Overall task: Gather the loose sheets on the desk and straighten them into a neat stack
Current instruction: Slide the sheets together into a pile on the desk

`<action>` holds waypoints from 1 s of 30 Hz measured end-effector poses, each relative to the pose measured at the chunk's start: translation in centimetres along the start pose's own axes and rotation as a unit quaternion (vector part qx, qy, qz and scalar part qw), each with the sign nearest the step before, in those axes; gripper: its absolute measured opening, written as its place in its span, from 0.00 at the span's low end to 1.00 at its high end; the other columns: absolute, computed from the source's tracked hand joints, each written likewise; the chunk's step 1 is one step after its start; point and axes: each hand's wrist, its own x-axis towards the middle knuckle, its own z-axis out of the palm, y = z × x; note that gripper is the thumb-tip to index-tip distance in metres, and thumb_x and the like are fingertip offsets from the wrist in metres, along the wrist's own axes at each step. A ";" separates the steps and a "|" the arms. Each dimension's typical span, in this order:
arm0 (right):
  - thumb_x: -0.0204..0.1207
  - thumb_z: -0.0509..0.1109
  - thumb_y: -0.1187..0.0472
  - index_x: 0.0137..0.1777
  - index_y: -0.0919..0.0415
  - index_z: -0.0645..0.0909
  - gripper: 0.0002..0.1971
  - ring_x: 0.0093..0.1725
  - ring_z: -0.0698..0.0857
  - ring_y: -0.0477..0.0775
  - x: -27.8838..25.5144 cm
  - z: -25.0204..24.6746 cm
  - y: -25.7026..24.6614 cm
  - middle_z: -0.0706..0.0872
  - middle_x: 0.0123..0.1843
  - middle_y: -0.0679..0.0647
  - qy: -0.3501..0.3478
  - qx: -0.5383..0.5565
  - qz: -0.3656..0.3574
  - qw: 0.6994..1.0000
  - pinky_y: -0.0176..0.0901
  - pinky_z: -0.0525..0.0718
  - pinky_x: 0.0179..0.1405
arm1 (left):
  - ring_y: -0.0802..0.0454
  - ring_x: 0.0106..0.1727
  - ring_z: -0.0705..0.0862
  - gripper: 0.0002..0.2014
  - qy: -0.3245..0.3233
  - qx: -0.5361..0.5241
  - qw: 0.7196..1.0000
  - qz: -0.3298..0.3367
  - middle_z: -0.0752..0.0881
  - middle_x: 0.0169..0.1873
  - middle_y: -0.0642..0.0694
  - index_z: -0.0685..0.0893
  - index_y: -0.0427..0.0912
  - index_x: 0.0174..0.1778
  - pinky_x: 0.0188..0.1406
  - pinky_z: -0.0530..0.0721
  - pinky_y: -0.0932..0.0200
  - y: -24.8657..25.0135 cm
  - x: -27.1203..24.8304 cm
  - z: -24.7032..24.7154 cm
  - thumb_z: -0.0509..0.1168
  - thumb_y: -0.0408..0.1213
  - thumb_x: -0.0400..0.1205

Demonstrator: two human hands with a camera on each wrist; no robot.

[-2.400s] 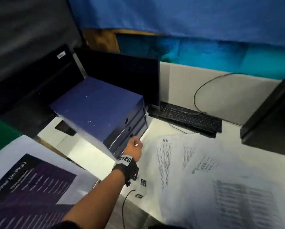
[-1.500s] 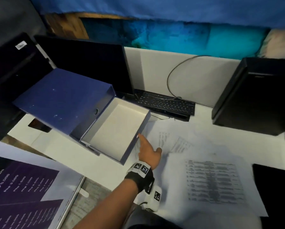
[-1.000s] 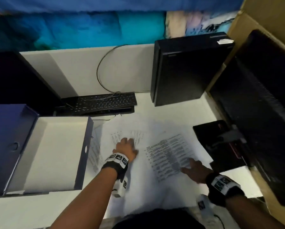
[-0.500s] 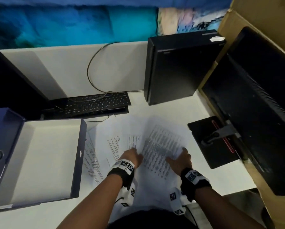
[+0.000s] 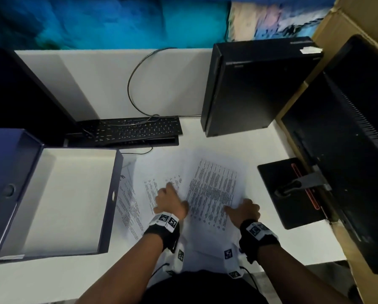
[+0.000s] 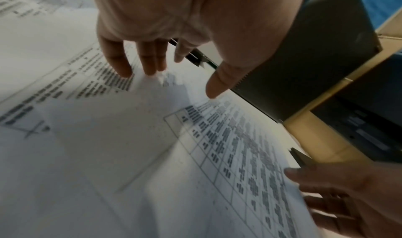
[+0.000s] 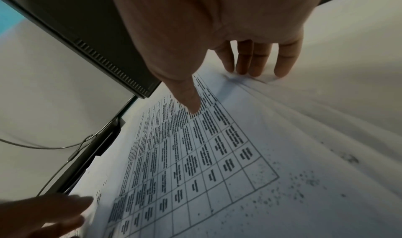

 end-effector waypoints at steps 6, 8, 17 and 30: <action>0.65 0.80 0.43 0.80 0.66 0.62 0.49 0.75 0.70 0.70 -0.1 0.7 -0.3 0.66 0.77 0.66 -0.017 0.004 -0.011 1.000 0.56 0.73 0.71 | 0.37 0.70 0.68 0.32 -0.052 0.083 0.995 0.009 0.67 0.72 0.40 0.70 0.45 0.71 0.64 0.77 0.38 -0.2 0.0 0.2 0.68 0.51 0.72; 0.64 0.80 0.43 0.80 0.66 0.63 0.50 0.75 0.69 0.70 -0.1 0.9 -0.5 0.66 0.77 0.67 -0.007 0.002 -0.011 1.000 0.57 0.73 0.71 | 0.38 0.73 0.67 0.34 -0.032 0.063 0.997 -0.011 0.64 0.76 0.42 0.69 0.47 0.73 0.67 0.73 0.37 0.3 -0.2 0.4 0.70 0.50 0.71; 0.67 0.78 0.43 0.81 0.63 0.60 0.48 0.78 0.64 0.69 0.0 0.5 -0.2 0.62 0.78 0.66 -0.015 -0.007 -0.038 0.999 0.55 0.67 0.75 | 0.39 0.76 0.69 0.39 0.001 0.047 0.999 -0.010 0.65 0.79 0.42 0.61 0.45 0.78 0.70 0.72 0.34 -0.5 0.1 0.1 0.70 0.50 0.74; 0.68 0.76 0.41 0.78 0.64 0.63 0.46 0.75 0.66 0.69 -0.4 -0.1 -0.5 0.63 0.76 0.66 -0.017 -0.078 -0.071 0.994 0.55 0.70 0.70 | 0.43 0.85 0.51 0.48 -0.042 0.029 0.999 -0.017 0.49 0.86 0.44 0.45 0.44 0.84 0.78 0.59 0.34 -3.1 0.5 -1.7 0.66 0.54 0.76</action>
